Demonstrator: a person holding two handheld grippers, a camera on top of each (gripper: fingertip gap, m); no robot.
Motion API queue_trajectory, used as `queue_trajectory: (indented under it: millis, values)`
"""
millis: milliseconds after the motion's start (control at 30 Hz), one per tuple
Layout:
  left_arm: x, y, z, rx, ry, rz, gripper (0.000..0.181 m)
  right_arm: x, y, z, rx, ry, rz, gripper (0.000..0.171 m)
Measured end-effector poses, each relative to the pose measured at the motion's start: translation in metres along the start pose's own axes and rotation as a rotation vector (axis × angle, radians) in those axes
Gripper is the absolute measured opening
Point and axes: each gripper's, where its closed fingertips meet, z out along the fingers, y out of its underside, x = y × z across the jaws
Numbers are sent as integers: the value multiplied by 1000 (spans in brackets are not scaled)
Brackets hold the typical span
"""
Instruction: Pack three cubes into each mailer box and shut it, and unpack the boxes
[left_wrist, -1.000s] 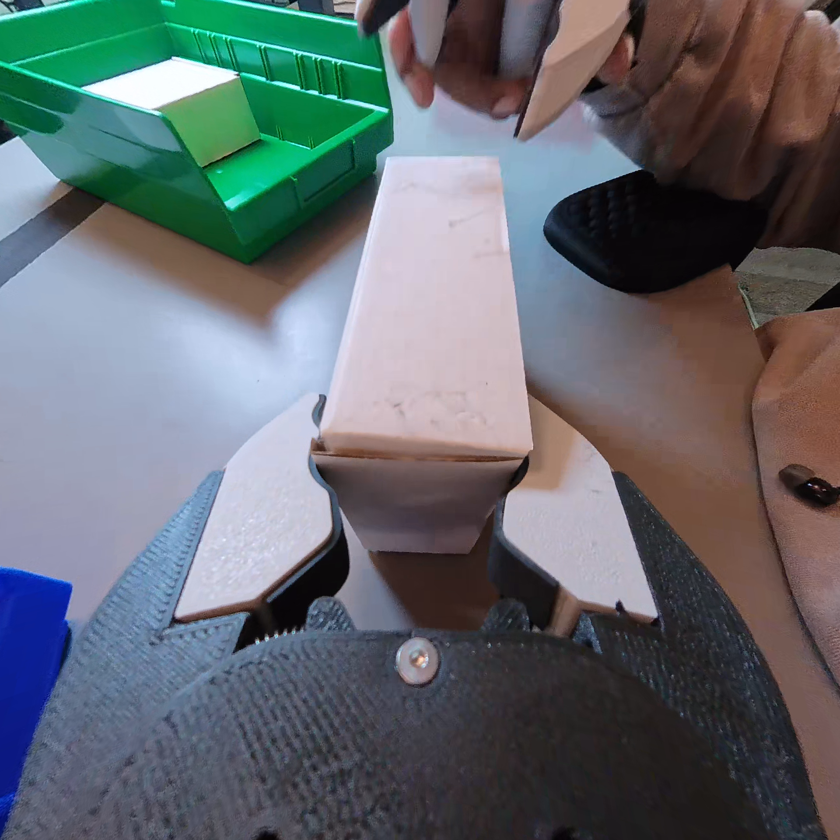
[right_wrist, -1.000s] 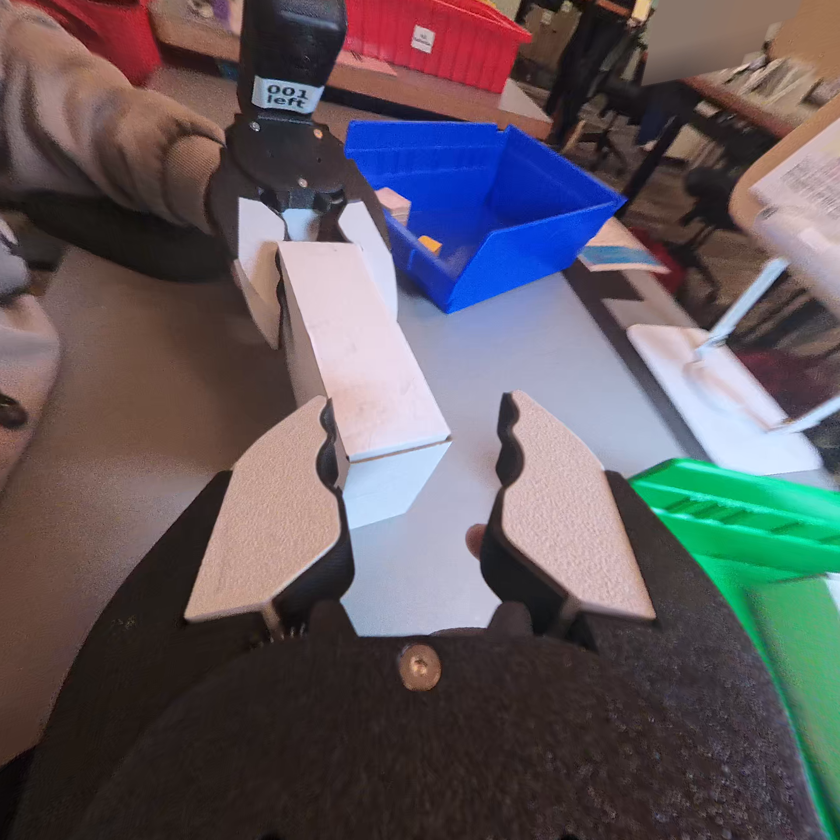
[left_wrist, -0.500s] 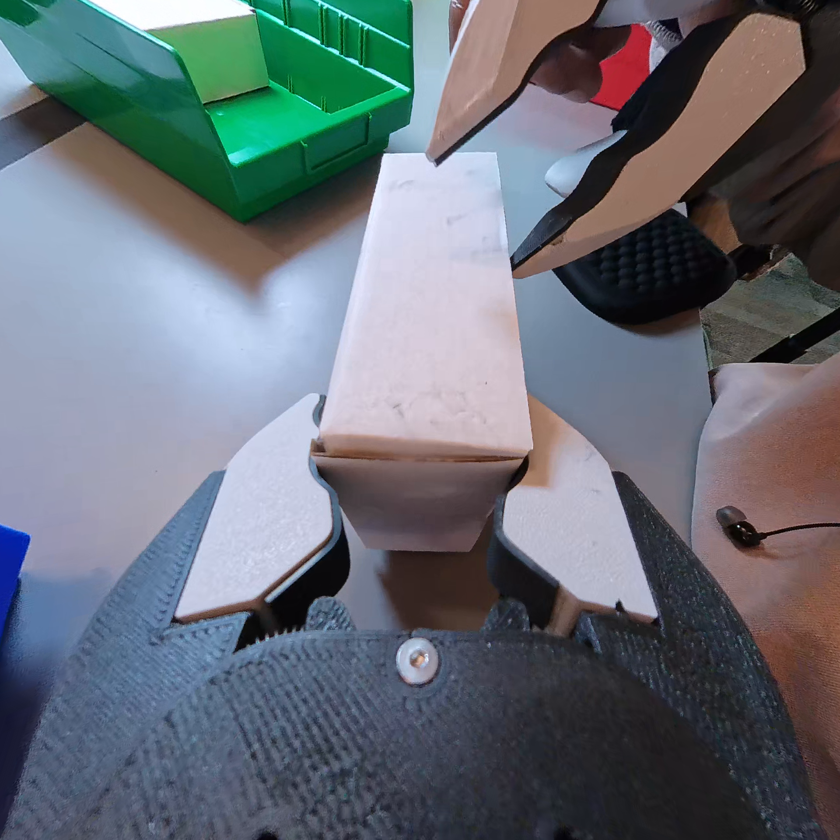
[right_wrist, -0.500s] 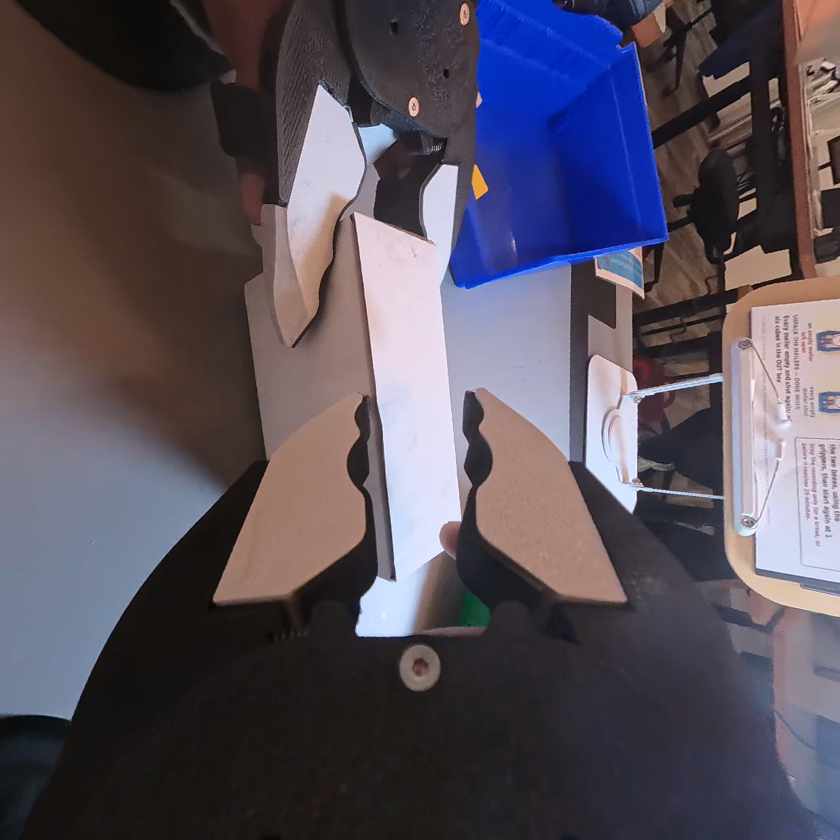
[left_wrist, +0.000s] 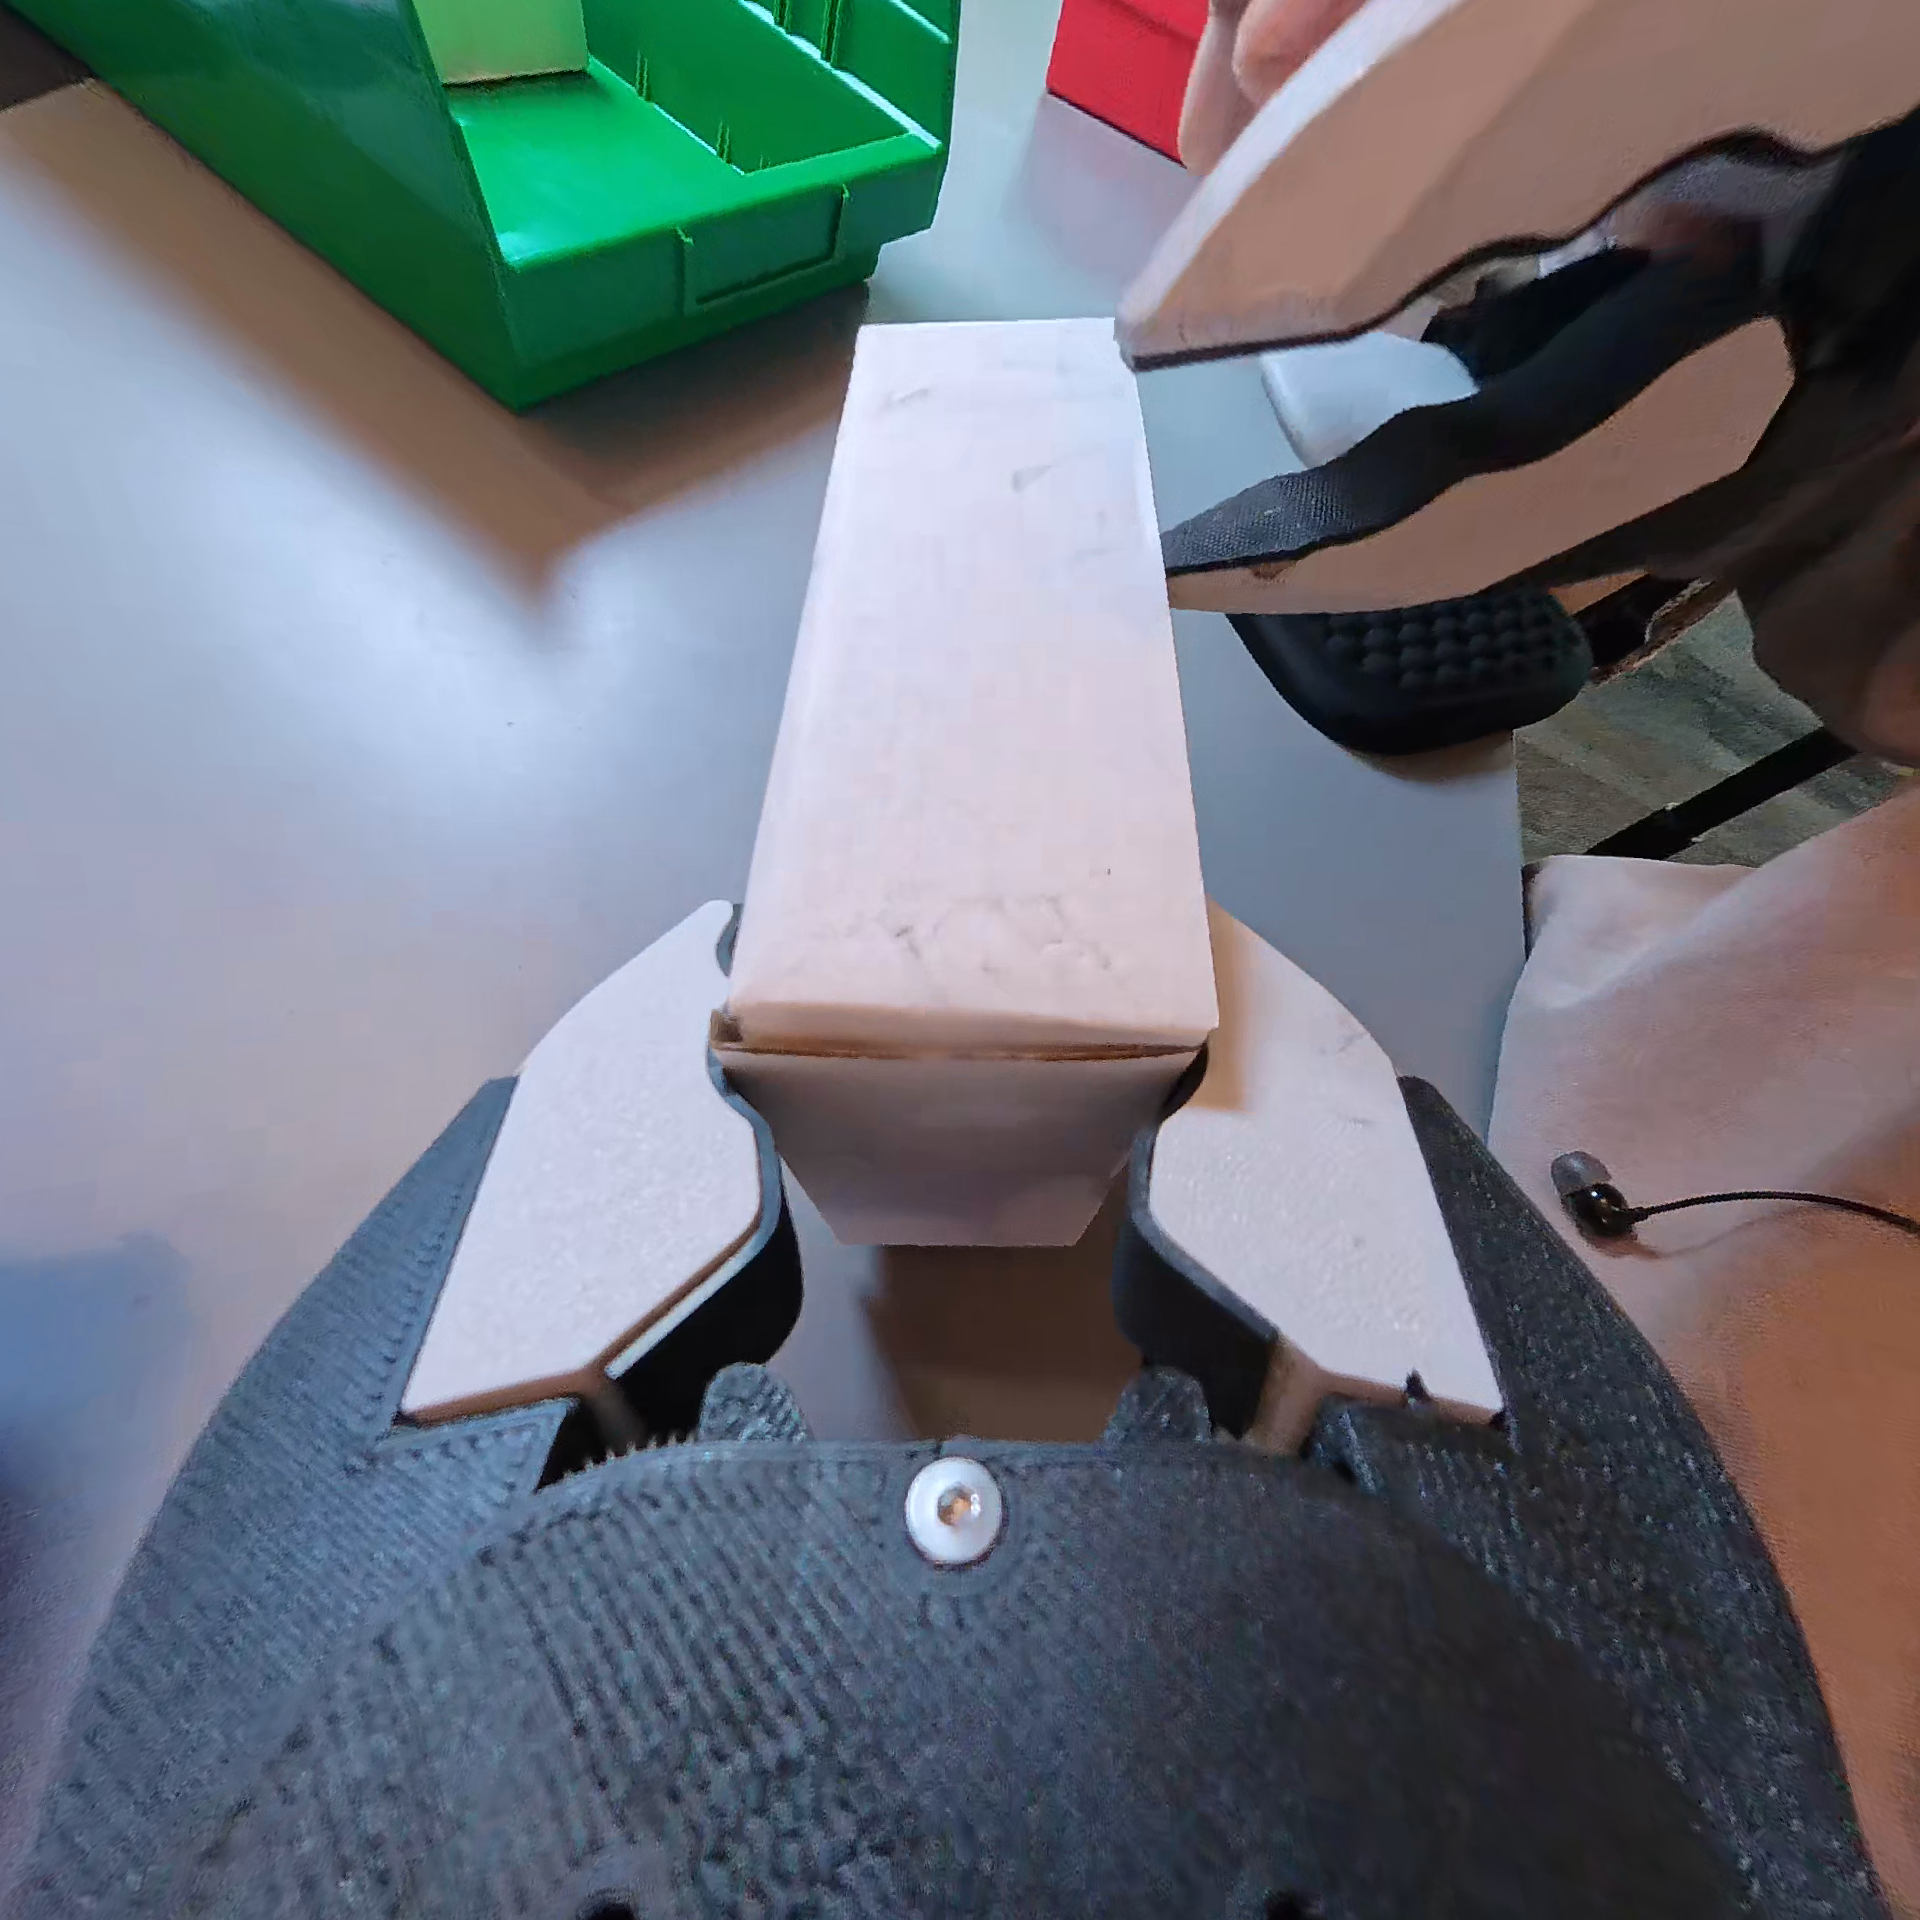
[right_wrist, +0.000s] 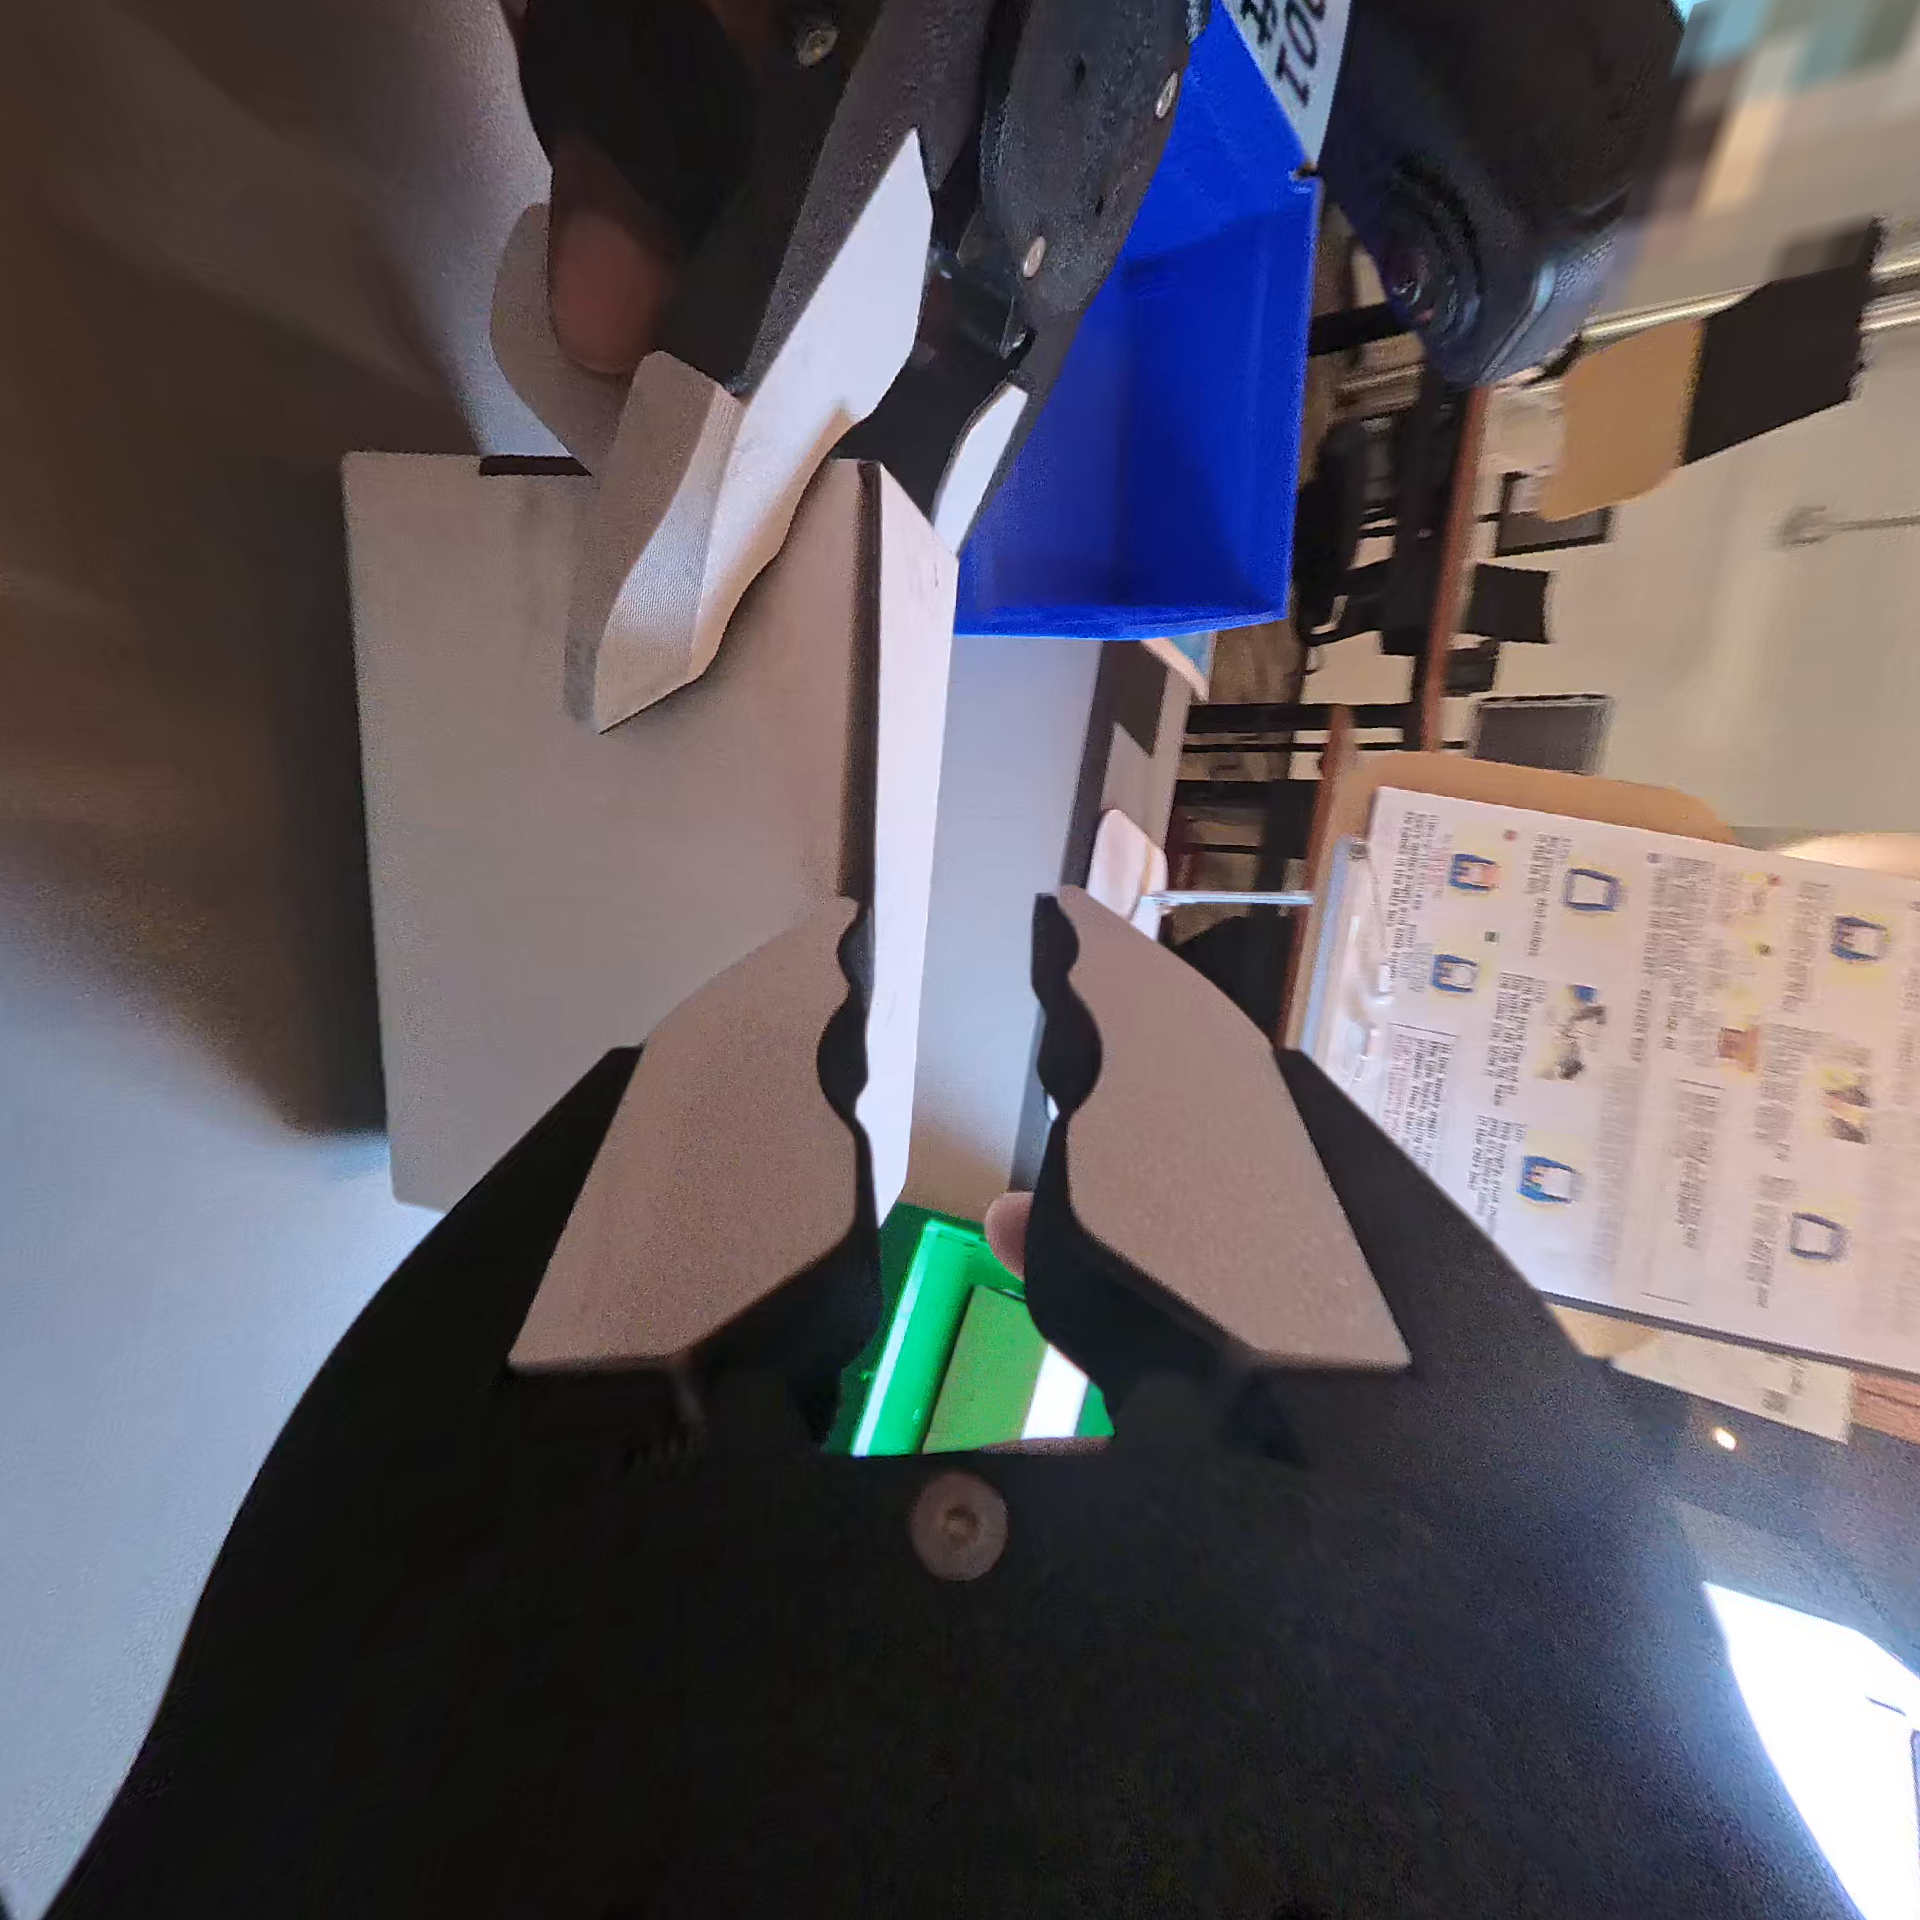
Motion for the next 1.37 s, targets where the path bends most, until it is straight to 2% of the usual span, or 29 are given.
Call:
queue_trajectory:
  millis: [33, 100, 300, 400, 633, 833, 1133, 1367]
  values:
    - [0, 1, 0, -1, 6, -17, 75, 0, 0, 1, 0, 32, 10, 26]
    - [0, 2, -1, -6, 11, -24, 75, -3, -1, 3, 3, 57, 43, 18]
    - [1, 4, -1, -27, 9, -34, 74, -2, -2, 4, -62, 86, -8, 20]
    - [1, 5, -1, -27, 26, -66, 74, -5, -2, 7, -44, 80, -2, 10]
    - [0, 3, -2, -28, -25, -2, 74, -2, -2, 7, -70, 89, -21, 18]
    - [0, 4, -2, -17, -30, -5, 74, -3, -1, 10, -46, 148, -23, 11]
    - [-5, -2, -5, -21, -180, 222, 73, -9, 1, 9, -44, 120, -50, 2]
    - [-11, -8, -4, 0, -249, 412, 74, -10, 0, 1, -11, -56, 90, 4]
